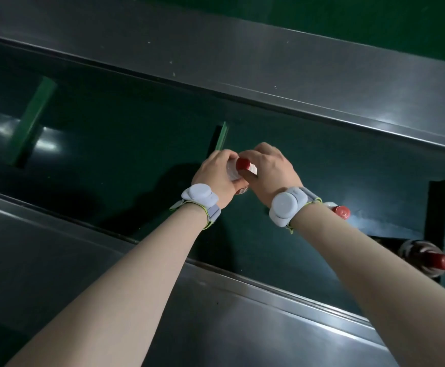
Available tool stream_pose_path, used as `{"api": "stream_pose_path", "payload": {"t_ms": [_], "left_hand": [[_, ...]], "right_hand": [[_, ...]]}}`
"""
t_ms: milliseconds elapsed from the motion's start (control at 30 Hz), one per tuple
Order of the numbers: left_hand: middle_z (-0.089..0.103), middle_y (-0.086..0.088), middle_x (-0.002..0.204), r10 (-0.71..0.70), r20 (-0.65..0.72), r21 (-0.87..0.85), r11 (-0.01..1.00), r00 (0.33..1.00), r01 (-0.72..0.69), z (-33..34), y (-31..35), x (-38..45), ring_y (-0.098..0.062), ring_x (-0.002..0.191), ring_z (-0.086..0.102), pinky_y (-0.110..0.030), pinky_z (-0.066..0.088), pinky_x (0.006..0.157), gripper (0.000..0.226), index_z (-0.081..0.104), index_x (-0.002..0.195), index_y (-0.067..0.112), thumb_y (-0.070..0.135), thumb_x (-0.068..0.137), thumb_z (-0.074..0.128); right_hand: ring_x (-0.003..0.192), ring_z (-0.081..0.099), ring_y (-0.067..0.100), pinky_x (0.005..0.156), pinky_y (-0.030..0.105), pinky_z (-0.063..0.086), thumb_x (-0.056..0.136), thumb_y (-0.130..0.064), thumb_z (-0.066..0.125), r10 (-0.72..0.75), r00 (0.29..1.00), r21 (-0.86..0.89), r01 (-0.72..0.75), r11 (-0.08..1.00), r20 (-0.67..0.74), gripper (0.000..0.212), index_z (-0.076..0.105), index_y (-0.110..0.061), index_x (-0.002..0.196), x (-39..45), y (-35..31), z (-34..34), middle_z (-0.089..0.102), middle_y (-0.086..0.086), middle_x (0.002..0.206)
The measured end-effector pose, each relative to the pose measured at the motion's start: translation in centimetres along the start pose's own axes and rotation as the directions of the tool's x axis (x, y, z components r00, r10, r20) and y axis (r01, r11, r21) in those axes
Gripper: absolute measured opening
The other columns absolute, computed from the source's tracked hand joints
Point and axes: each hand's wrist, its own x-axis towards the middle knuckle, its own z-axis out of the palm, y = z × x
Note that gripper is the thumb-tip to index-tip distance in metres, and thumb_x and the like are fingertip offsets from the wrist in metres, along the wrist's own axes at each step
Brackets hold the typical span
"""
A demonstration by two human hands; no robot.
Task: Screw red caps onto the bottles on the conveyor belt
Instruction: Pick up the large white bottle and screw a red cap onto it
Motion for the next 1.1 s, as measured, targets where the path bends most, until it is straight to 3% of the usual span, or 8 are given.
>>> {"api": "stream_pose_path", "payload": {"t_ms": [100, 267, 400, 467, 567, 700, 933, 1100], "left_hand": [[0.063, 0.016, 0.122, -0.003, 0.005, -0.008, 1.000, 1.000, 0.003, 0.4, 0.1, 0.1, -0.015, 0.108, 0.064, -0.031, 0.049, 0.077, 0.052, 0.062, 0.120, 0.033, 0.036, 0.076, 0.089], [0.063, 0.014, 0.126, 0.005, -0.006, -0.012, 1.000, 1.000, -0.005, 0.9, 0.2, -0.1, -0.016, 0.113, 0.063, -0.037, 0.055, 0.084, 0.058, 0.062, 0.125, 0.031, 0.034, 0.075, 0.092], [0.064, 0.013, 0.126, 0.010, -0.020, -0.020, 1.000, 1.000, -0.011, 1.2, -0.2, -0.1, -0.019, 0.115, 0.063, -0.043, 0.058, 0.087, 0.057, 0.063, 0.124, 0.030, 0.020, 0.075, 0.089], [0.063, 0.015, 0.123, 0.016, -0.024, -0.033, 0.999, 1.000, -0.017, 1.2, -0.3, -0.1, -0.017, 0.112, 0.064, -0.042, 0.058, 0.085, 0.054, 0.063, 0.121, 0.032, 0.023, 0.075, 0.089], [0.063, 0.014, 0.123, 0.008, -0.031, -0.062, 0.998, 0.999, -0.010, 1.3, -0.3, -0.1, -0.016, 0.112, 0.065, -0.040, 0.057, 0.086, 0.055, 0.063, 0.122, 0.032, 0.029, 0.074, 0.090], [0.063, 0.015, 0.123, 0.009, -0.034, -0.082, 0.997, 0.999, -0.012, 1.5, -0.5, -0.2, -0.015, 0.113, 0.065, -0.040, 0.058, 0.087, 0.056, 0.063, 0.124, 0.031, 0.029, 0.075, 0.092], [0.062, 0.015, 0.125, -0.003, -0.049, -0.139, 0.990, 0.999, -0.003, 2.0, -1.0, -0.6, -0.016, 0.114, 0.065, -0.044, 0.060, 0.092, 0.055, 0.064, 0.128, 0.032, 0.024, 0.079, 0.089], [0.061, 0.014, 0.132, -0.029, -0.062, -0.129, 0.991, 0.998, 0.020, 2.2, -1.0, -0.5, -0.016, 0.117, 0.064, -0.039, 0.058, 0.092, 0.058, 0.062, 0.132, 0.032, 0.029, 0.080, 0.090]], "right_hand": [[0.107, 0.061, 0.029, 0.081, 0.043, 0.058, 0.099, -0.033, 0.067, 0.012, 1.000, -0.065, -0.012, 0.998, 0.002, 0.025, 0.072, -0.016, 0.117, 0.4, 0.3, -0.1, 0.064, 0.006, 0.112], [0.087, 0.059, 0.025, 0.067, 0.038, 0.054, 0.091, -0.060, 0.067, 0.137, 0.986, -0.094, -0.146, 0.985, -0.098, 0.048, 0.060, -0.013, 0.101, 0.7, 0.8, 0.7, 0.061, 0.003, 0.096], [0.094, 0.062, 0.029, 0.067, 0.040, 0.056, 0.095, -0.044, 0.067, 0.023, 0.994, -0.063, -0.030, 0.998, -0.109, 0.040, 0.062, -0.017, 0.123, -0.3, 0.6, 1.0, 0.062, 0.006, 0.109], [0.100, 0.063, 0.031, 0.072, 0.044, 0.059, 0.098, -0.036, 0.065, -0.021, 0.995, -0.063, 0.015, 0.998, -0.101, 0.030, 0.069, -0.015, 0.120, -0.5, 0.7, 1.0, 0.063, 0.007, 0.112], [0.102, 0.061, 0.029, 0.077, 0.045, 0.058, 0.099, -0.040, 0.065, 0.005, 0.997, -0.069, -0.011, 0.998, -0.079, 0.033, 0.072, -0.012, 0.113, -0.1, 0.8, 0.9, 0.064, 0.007, 0.107], [0.099, 0.059, 0.026, 0.070, 0.040, 0.055, 0.098, -0.052, 0.064, 0.048, 0.993, -0.134, -0.063, 0.989, -0.107, 0.043, 0.068, -0.010, 0.101, 0.5, 0.3, 1.0, 0.062, 0.005, 0.101], [0.103, 0.058, 0.027, 0.074, 0.043, 0.057, 0.102, -0.046, 0.060, -0.005, 0.994, -0.112, -0.007, 0.994, -0.108, 0.038, 0.071, -0.012, 0.115, -0.4, 0.8, 1.3, 0.062, 0.006, 0.109], [0.104, 0.059, 0.030, 0.077, 0.045, 0.057, 0.100, -0.046, 0.064, 0.042, 0.992, -0.052, -0.049, 0.997, -0.123, 0.042, 0.073, -0.007, 0.113, -0.1, 0.9, 1.9, 0.062, 0.011, 0.106]]}}
